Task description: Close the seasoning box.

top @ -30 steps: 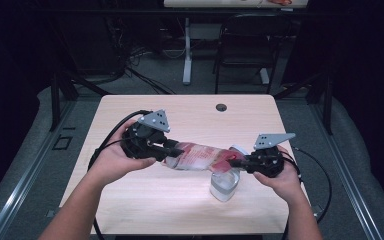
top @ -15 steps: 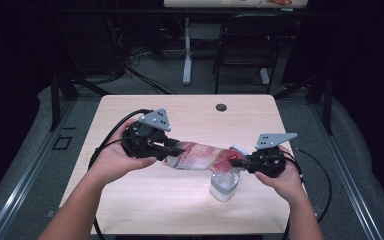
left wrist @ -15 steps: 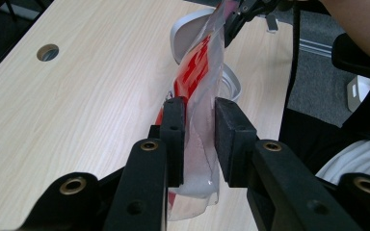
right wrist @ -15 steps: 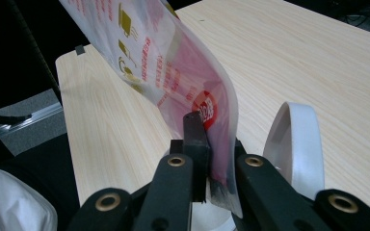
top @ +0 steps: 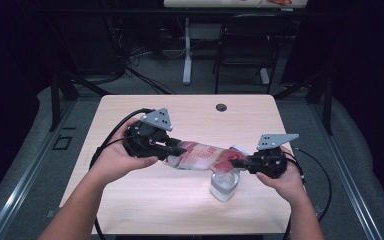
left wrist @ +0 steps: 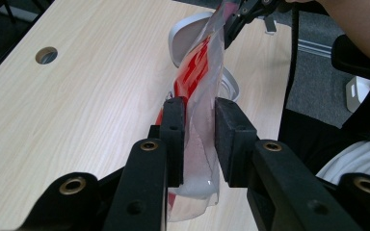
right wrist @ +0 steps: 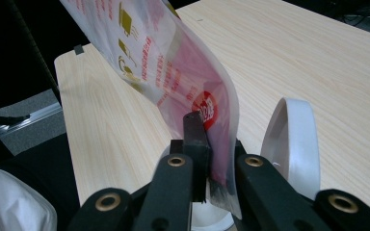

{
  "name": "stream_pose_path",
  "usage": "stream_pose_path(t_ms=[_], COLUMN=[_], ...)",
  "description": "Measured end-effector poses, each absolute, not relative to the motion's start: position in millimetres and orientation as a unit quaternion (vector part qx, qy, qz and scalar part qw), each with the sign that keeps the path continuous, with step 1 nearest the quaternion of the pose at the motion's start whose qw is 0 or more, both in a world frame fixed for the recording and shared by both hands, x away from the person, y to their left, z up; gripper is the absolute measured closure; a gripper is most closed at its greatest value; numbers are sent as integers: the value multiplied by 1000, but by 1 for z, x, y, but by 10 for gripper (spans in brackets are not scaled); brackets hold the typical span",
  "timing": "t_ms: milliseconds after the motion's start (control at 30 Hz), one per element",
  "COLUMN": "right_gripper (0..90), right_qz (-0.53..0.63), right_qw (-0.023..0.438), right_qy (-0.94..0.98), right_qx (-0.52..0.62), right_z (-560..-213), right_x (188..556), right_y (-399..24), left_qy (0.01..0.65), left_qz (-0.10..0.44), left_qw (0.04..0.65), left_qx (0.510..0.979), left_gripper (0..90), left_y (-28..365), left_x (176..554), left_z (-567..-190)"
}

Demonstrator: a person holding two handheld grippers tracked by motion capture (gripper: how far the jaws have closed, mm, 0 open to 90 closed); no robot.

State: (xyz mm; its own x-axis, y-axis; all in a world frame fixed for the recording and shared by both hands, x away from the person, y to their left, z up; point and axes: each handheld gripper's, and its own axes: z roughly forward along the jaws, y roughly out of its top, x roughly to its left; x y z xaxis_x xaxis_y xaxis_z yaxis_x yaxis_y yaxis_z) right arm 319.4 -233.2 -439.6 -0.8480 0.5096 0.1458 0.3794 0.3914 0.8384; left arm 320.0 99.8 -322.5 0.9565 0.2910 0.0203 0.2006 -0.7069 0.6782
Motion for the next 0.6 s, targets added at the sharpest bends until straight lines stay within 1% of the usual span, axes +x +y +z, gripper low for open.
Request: stream_pose_path(t_ms=[600], right_gripper=[880], right_qz=[476], right_qw=[70], right_qy=[834], right_qx=[272], right_z=[-441], right_x=[316], right_y=[-236], left_qy=[128], left_qz=[58], left_qw=[361], left_qx=[922], left_gripper=[749], left_y=[97], left_x=[321], left_z=[-324])
